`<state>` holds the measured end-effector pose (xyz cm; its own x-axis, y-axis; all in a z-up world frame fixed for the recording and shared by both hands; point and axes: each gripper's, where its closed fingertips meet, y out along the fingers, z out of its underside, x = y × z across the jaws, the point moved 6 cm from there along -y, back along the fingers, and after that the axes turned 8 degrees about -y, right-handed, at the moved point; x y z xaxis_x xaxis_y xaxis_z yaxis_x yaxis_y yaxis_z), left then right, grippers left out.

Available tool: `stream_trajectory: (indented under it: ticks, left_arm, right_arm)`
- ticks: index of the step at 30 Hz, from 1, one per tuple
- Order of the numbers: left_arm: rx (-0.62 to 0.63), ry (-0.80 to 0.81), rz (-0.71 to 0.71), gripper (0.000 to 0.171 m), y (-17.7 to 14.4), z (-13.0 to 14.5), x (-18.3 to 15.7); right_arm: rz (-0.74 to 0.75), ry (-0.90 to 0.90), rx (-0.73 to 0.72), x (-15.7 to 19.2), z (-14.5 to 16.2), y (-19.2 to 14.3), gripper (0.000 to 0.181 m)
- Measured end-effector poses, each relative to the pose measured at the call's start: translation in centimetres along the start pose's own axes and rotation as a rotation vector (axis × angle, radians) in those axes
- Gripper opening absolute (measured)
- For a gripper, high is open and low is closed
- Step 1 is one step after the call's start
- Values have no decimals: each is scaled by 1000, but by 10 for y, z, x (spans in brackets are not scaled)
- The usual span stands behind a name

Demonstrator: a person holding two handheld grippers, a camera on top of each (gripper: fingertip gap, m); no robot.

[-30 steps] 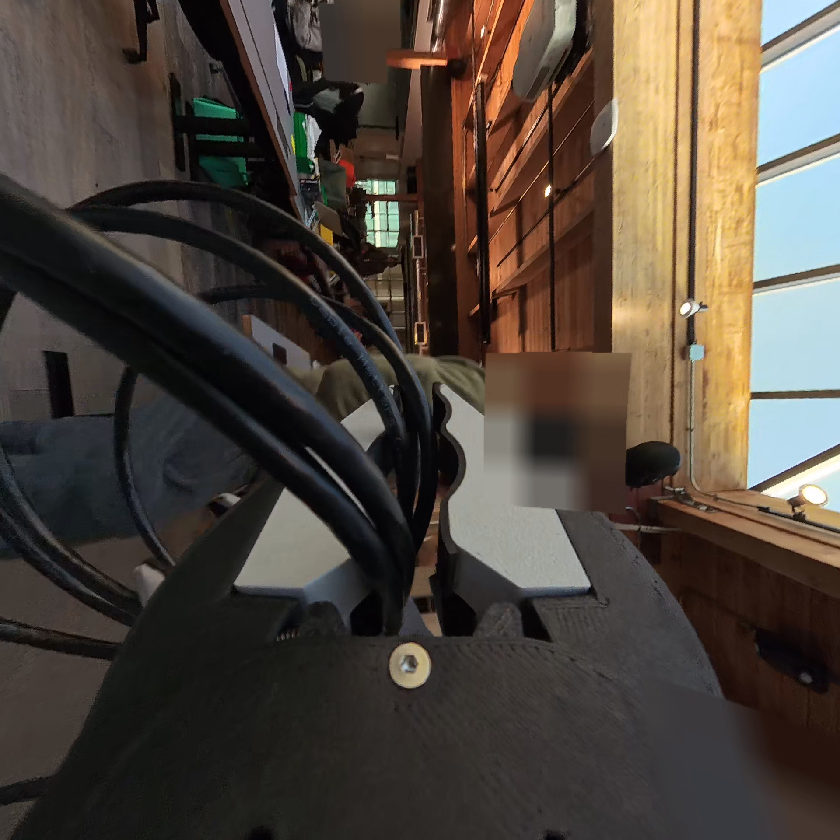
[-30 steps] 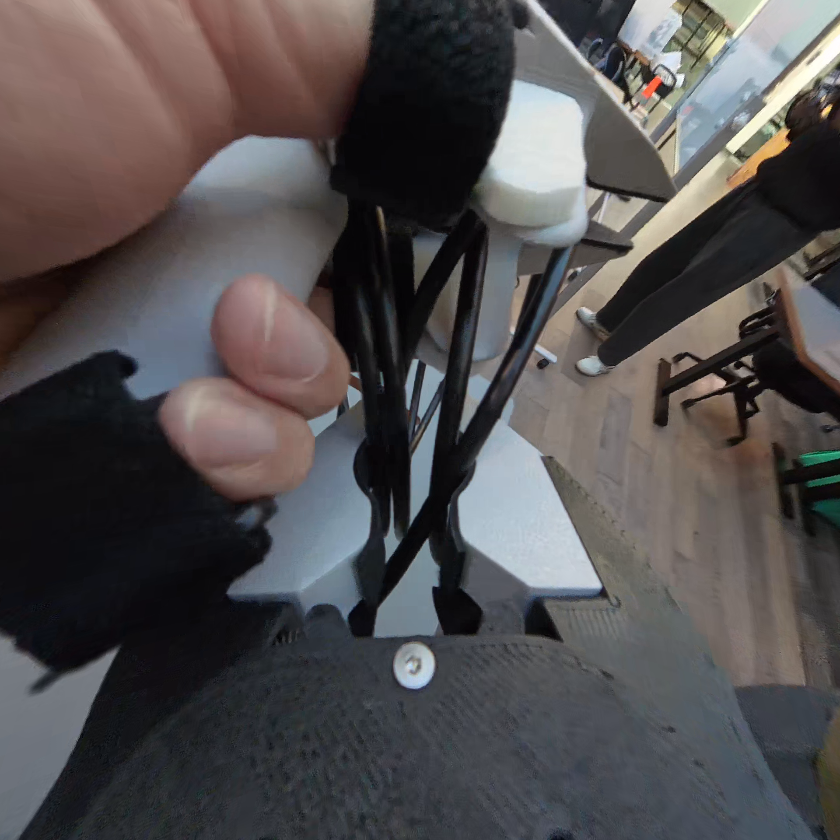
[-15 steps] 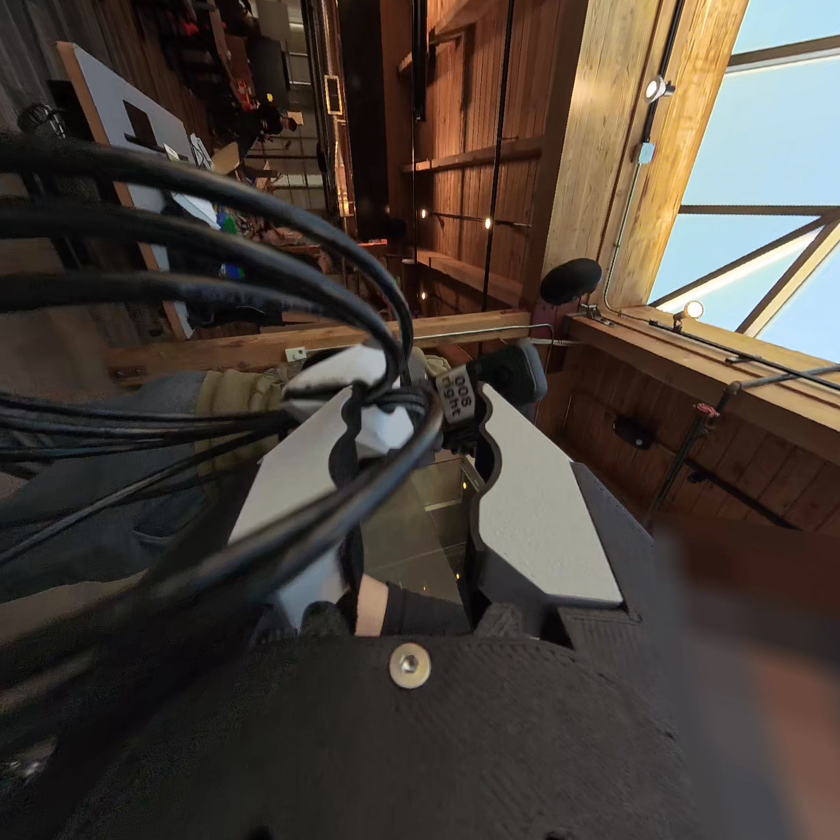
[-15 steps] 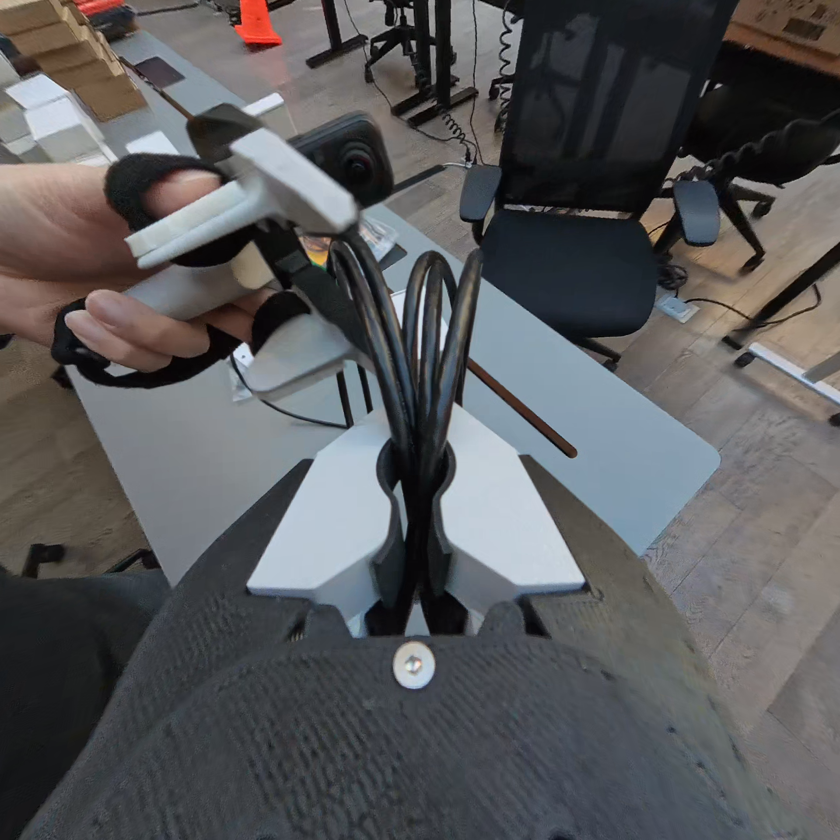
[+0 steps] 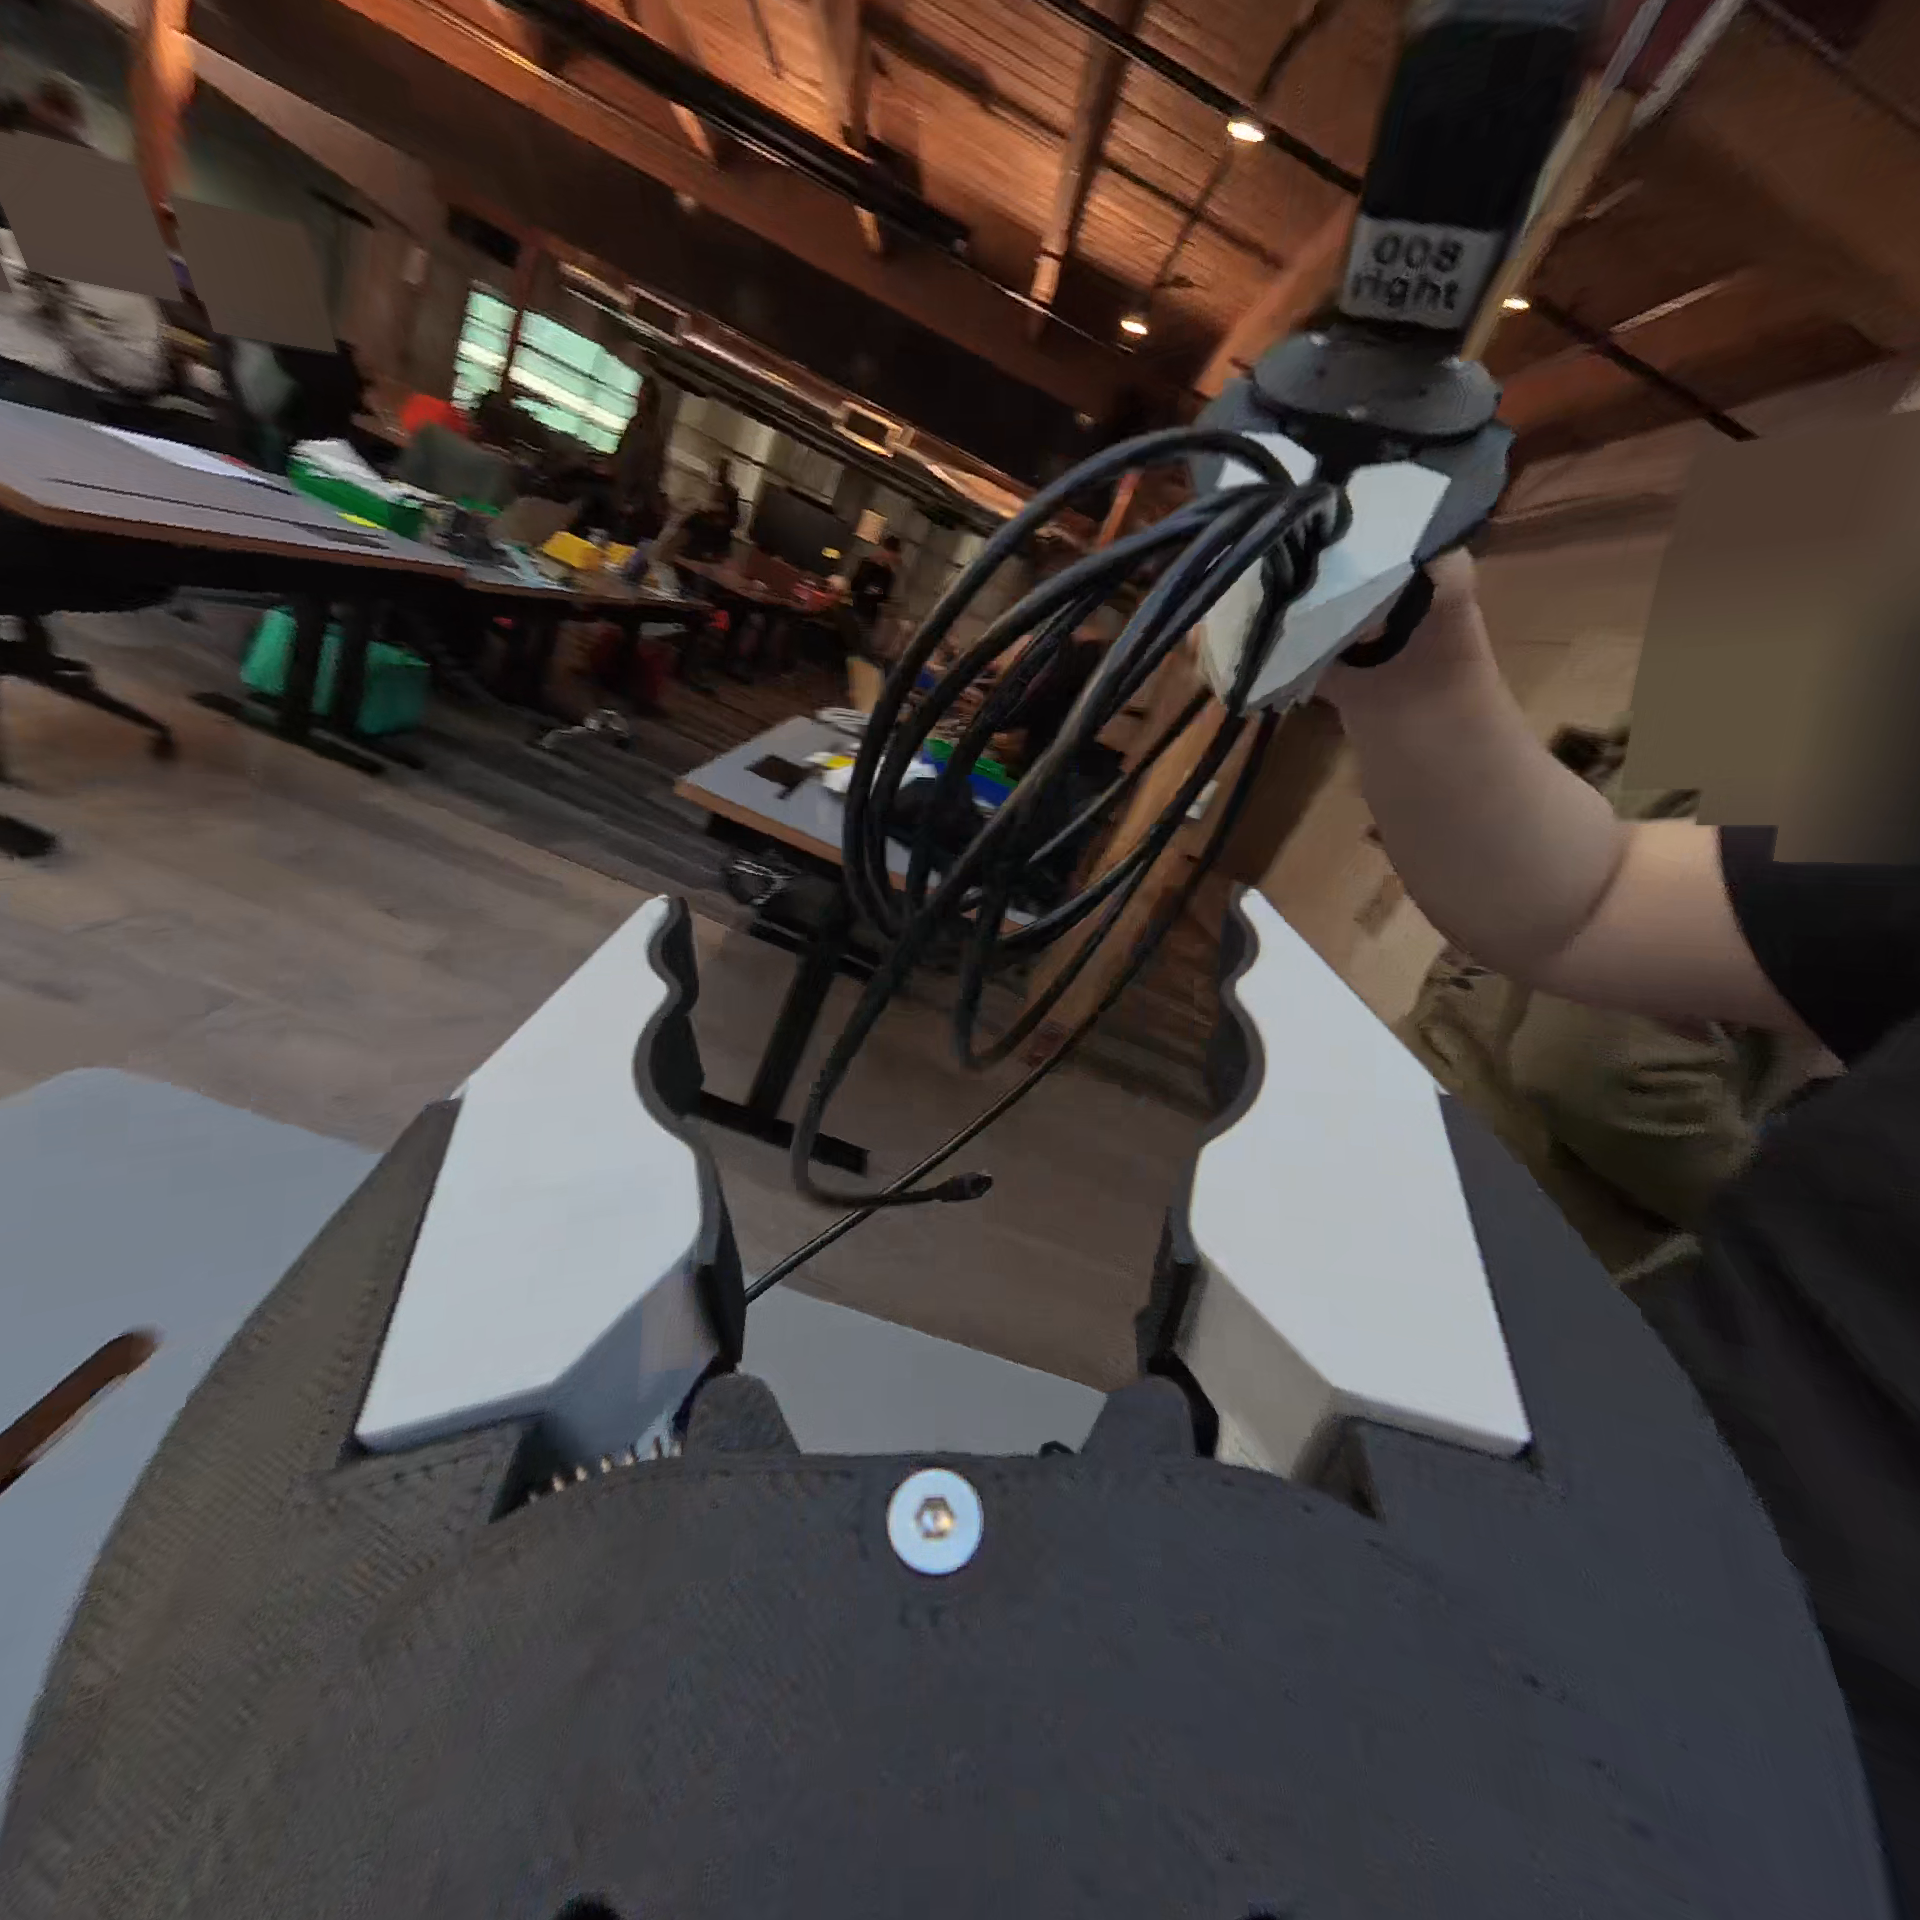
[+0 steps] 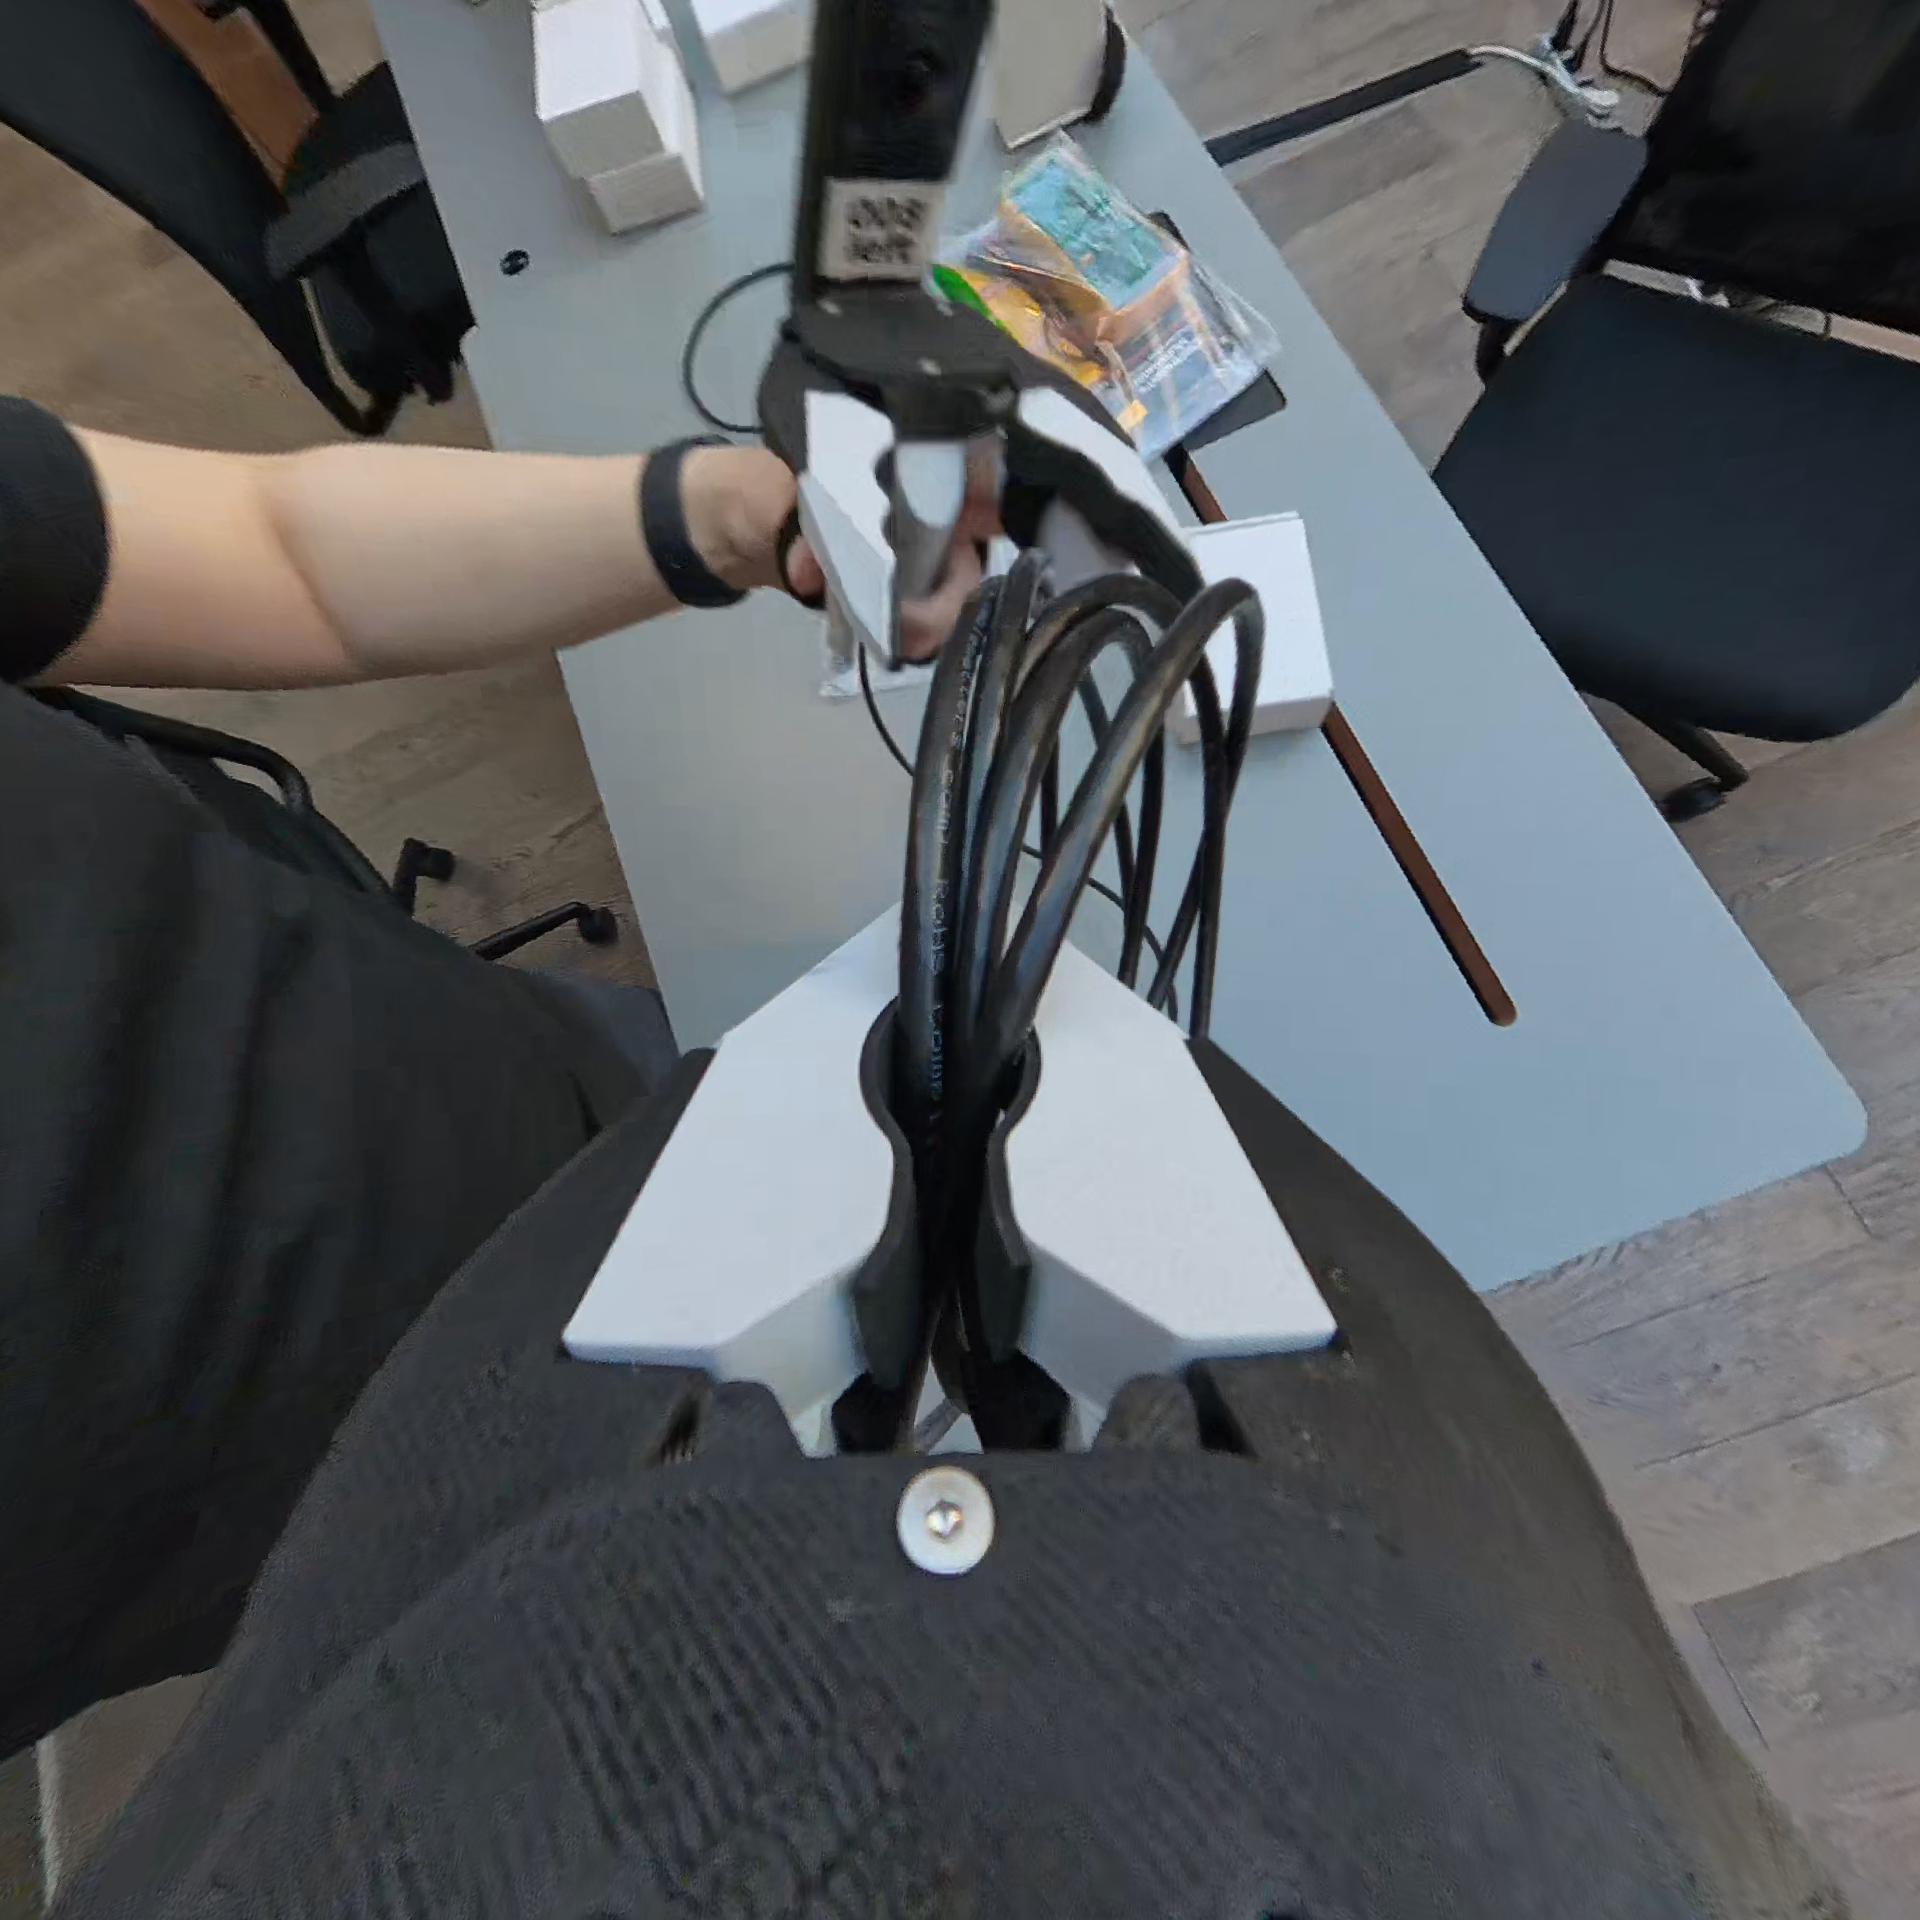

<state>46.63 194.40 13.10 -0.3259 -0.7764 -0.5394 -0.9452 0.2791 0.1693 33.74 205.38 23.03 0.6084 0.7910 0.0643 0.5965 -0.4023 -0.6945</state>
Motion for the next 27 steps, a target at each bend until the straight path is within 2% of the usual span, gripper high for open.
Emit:
stream_trajectory:
  ticks: [2, 4, 6, 7, 8, 10, 13, 16, 20, 23, 27]
  left_arm:
    - [32, 36, 139, 90, 23, -1, -10]
    - [64, 101, 218, 77, 41, -1, -18]
    - [117, 88, 268, 50, 55, 2, -18]
    - [147, 41, 285, 11, 59, 6, -14]
    - [167, -38, 307, 5, 61, 8, -9]
    - [239, -203, 273, 1, 67, 12, 5]
    - [533, -275, 16, 1, 74, 37, 37]
    - [728, -378, -163, 1, 82, 54, 75]
    - [962, -346, -382, 2, 99, 91, 144]
    - [1051, -362, -479, 1, 123, 122, 189]
    - [1236, -146, -618, 1, 148, 170, 255]
  right_arm:
    - [-39, 0, -52, 10, -16, -4, 0]
    - [-82, 54, -152, 9, -20, -9, 0]
    - [-109, 163, -283, -4, -5, -11, 0]
    - [-106, 234, -358, -15, 11, -11, 0]
    - [-96, 316, -421, -28, 33, -9, 0]
    - [-99, 473, -492, -48, 86, 9, 0]
    - [-189, 790, -599, -59, 155, 59, 0]
    - [-182, 970, -590, -61, 205, 118, 0]
    - [-141, 1159, -533, -73, 255, 178, 0]
    - [-47, 1221, -449, -91, 294, 202, 0]
    - [-54, 1297, -343, -119, 339, 223, 0]
